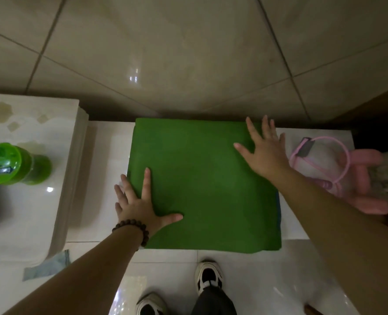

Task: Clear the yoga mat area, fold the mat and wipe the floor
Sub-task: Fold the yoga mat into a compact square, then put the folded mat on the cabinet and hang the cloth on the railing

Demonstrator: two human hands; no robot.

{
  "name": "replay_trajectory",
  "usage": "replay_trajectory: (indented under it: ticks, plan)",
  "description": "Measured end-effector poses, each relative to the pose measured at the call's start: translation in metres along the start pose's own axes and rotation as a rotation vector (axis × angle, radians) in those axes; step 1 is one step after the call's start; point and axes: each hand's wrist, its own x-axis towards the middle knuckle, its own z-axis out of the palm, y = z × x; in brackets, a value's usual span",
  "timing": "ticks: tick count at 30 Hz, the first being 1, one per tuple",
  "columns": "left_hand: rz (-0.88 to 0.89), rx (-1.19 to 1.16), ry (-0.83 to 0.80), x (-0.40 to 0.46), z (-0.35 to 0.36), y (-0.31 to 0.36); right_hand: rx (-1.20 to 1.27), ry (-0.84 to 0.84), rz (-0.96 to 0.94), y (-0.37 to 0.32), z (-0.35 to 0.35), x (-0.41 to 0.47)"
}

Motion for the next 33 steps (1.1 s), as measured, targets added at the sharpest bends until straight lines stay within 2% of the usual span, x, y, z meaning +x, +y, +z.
replay_trajectory:
  ticks: [3, 5, 7, 11, 15, 19, 24, 29, 33]
  plan:
    - [0.125, 0.027, 0.234, -0.01, 0.019, -0.01, -0.01, 0.251, 0.013, 0.002, 0.013, -0.082]
    - [0.182, 0.039, 0.329, -0.025, 0.035, -0.014, -0.063, 0.256, -0.024, 0.002, 0.04, -0.136]
    - [0.204, 0.083, 0.313, -0.036, 0.046, -0.014, -0.128, 0.17, -0.03, 0.007, 0.071, -0.161]
    - [0.171, 0.19, 0.271, -0.031, 0.054, -0.011, -0.168, 0.071, 0.055, 0.01, 0.106, -0.153]
    - [0.151, 0.213, 0.278, -0.029, 0.054, -0.008, -0.183, 0.042, 0.056, 0.013, 0.112, -0.146]
    - [0.145, 0.24, 0.185, -0.031, 0.043, -0.007, -0.171, -0.018, 0.057, 0.01, 0.102, -0.147]
    - [0.149, 0.205, -0.009, -0.048, -0.004, 0.005, -0.167, -0.195, 0.053, 0.002, 0.057, -0.146]
    - [0.183, 0.184, 0.208, -0.127, -0.071, 0.02, -0.133, -0.084, -0.045, -0.037, -0.044, -0.175]
    - [0.125, 0.08, 0.338, -0.221, -0.12, 0.017, -0.063, -0.032, -0.131, -0.079, -0.123, -0.223]
